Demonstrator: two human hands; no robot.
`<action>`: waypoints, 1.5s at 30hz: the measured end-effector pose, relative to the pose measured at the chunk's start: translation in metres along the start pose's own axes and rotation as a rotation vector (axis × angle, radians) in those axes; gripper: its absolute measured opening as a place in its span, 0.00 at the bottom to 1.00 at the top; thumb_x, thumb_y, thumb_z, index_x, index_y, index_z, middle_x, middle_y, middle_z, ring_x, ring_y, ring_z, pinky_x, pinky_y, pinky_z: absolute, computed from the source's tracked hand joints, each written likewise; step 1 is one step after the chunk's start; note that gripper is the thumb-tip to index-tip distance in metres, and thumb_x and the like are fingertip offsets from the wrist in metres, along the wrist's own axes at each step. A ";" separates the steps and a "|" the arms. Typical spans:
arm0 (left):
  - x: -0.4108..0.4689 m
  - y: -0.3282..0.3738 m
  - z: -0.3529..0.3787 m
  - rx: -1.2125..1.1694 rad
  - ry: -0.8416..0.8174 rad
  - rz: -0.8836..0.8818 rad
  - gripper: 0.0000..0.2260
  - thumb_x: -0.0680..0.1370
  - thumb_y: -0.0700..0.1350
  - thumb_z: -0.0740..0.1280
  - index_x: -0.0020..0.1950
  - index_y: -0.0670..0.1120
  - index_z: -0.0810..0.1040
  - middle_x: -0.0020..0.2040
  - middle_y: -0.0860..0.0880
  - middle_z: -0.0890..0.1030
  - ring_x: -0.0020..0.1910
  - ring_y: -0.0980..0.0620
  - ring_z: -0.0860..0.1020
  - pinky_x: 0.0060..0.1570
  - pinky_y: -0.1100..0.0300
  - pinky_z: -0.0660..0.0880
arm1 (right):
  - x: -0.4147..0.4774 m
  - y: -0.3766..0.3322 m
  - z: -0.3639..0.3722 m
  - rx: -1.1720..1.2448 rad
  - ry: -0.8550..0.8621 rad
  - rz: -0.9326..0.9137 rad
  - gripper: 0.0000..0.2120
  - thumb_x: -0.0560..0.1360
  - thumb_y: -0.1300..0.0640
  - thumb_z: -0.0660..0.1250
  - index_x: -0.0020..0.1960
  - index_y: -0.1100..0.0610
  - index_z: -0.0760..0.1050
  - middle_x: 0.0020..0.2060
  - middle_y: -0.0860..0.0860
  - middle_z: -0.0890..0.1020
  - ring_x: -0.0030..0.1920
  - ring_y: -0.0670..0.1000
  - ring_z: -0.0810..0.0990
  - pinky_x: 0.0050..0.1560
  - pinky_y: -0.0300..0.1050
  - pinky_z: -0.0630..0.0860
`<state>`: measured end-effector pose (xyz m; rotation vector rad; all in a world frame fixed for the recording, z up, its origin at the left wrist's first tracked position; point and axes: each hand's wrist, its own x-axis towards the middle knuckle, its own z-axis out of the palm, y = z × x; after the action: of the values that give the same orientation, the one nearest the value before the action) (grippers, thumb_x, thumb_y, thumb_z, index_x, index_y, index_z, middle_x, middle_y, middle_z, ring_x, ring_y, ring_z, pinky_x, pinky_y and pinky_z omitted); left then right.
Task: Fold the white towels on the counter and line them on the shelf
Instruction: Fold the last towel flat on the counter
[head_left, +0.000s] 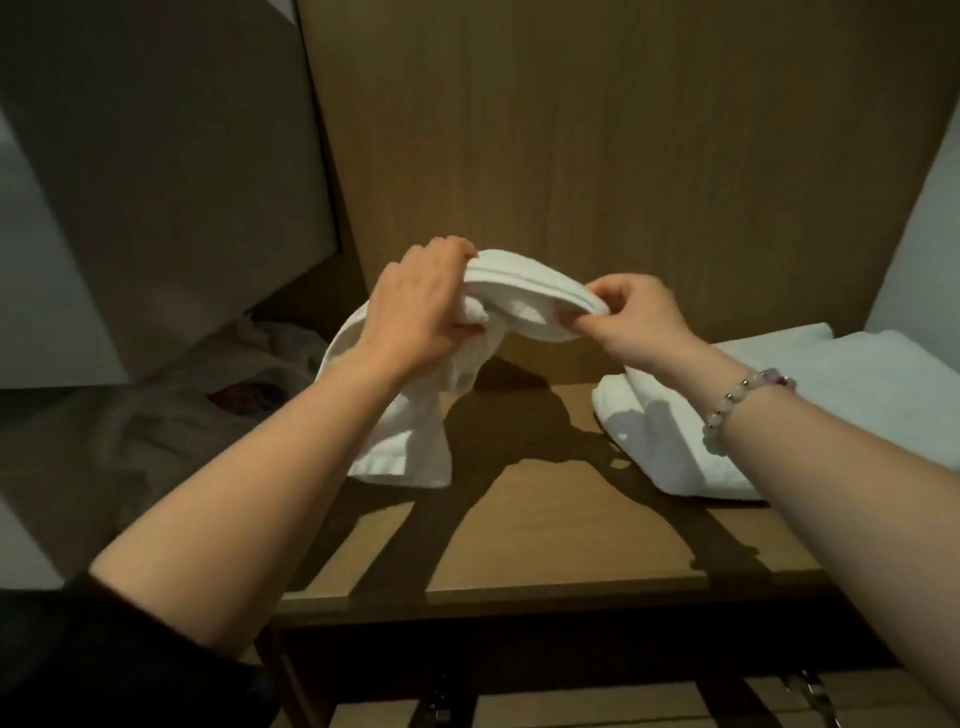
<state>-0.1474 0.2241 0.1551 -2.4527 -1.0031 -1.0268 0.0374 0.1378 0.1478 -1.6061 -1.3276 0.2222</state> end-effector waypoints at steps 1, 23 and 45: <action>-0.001 0.002 0.007 0.041 -0.018 0.023 0.25 0.72 0.50 0.71 0.65 0.46 0.66 0.59 0.46 0.72 0.55 0.45 0.71 0.51 0.54 0.64 | -0.004 0.008 0.004 -0.041 0.017 -0.005 0.06 0.72 0.58 0.71 0.48 0.51 0.78 0.42 0.47 0.81 0.40 0.42 0.77 0.34 0.33 0.71; -0.116 0.028 0.100 -0.182 -0.574 -0.145 0.29 0.78 0.62 0.57 0.75 0.51 0.55 0.77 0.51 0.51 0.75 0.48 0.50 0.73 0.52 0.49 | -0.073 0.092 0.074 -0.515 -0.353 0.113 0.25 0.76 0.60 0.59 0.73 0.53 0.65 0.69 0.53 0.67 0.68 0.53 0.66 0.68 0.42 0.63; -0.495 0.135 0.111 -1.341 -1.373 -1.583 0.12 0.81 0.41 0.56 0.41 0.42 0.75 0.27 0.50 0.79 0.32 0.53 0.76 0.32 0.64 0.69 | -0.429 0.221 0.115 -0.038 -0.652 1.196 0.10 0.78 0.57 0.62 0.58 0.57 0.75 0.48 0.52 0.79 0.52 0.52 0.78 0.51 0.45 0.74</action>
<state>-0.2445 -0.0582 -0.2766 -2.6119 -4.1719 0.5047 -0.0623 -0.1275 -0.2595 -2.2862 -0.6044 1.5359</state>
